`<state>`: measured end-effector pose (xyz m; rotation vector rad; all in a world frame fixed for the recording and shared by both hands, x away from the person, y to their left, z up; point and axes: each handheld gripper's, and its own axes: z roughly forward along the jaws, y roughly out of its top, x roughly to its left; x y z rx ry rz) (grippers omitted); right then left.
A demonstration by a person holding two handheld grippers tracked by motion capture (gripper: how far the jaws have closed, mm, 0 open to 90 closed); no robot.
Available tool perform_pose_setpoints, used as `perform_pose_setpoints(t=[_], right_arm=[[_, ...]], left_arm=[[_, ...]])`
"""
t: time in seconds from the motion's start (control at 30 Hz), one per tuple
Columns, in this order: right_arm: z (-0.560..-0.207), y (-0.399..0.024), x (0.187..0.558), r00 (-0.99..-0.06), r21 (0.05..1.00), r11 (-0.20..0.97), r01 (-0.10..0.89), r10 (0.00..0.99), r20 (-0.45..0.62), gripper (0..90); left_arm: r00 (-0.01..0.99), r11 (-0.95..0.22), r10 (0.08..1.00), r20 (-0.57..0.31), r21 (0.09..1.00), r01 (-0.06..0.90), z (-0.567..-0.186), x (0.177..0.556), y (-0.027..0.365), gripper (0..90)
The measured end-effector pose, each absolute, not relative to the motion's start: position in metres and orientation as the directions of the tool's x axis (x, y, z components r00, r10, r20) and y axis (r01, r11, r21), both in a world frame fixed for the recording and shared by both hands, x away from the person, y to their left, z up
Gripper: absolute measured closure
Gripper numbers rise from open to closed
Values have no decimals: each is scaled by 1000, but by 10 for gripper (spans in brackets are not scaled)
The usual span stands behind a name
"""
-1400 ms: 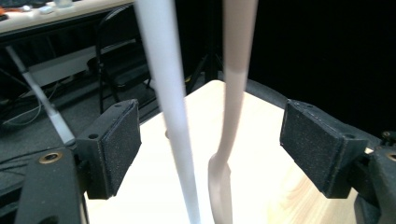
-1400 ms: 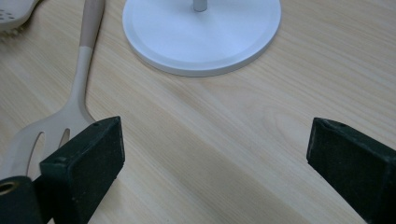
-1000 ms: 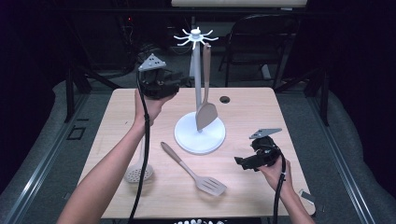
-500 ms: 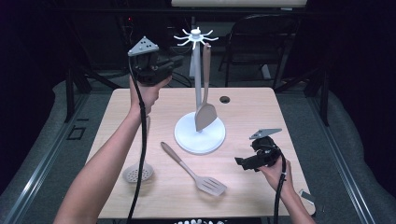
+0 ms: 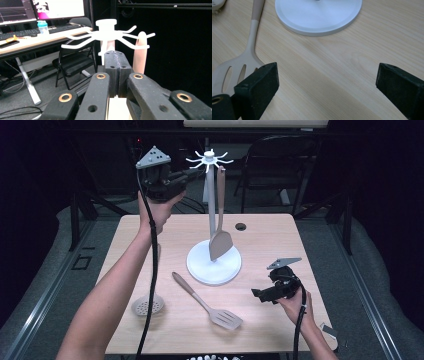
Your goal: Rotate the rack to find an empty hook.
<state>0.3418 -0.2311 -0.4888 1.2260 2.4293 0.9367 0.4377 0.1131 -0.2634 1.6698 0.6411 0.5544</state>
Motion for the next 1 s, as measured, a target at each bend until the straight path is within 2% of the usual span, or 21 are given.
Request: perform_pose_setpoints(t=[1.0], right_arm=[[-490, -230, 342, -618, 641, 447, 624, 785, 54, 43]], left_arm=[[684, -153, 730, 19, 979, 136, -258, 459, 117, 900]])
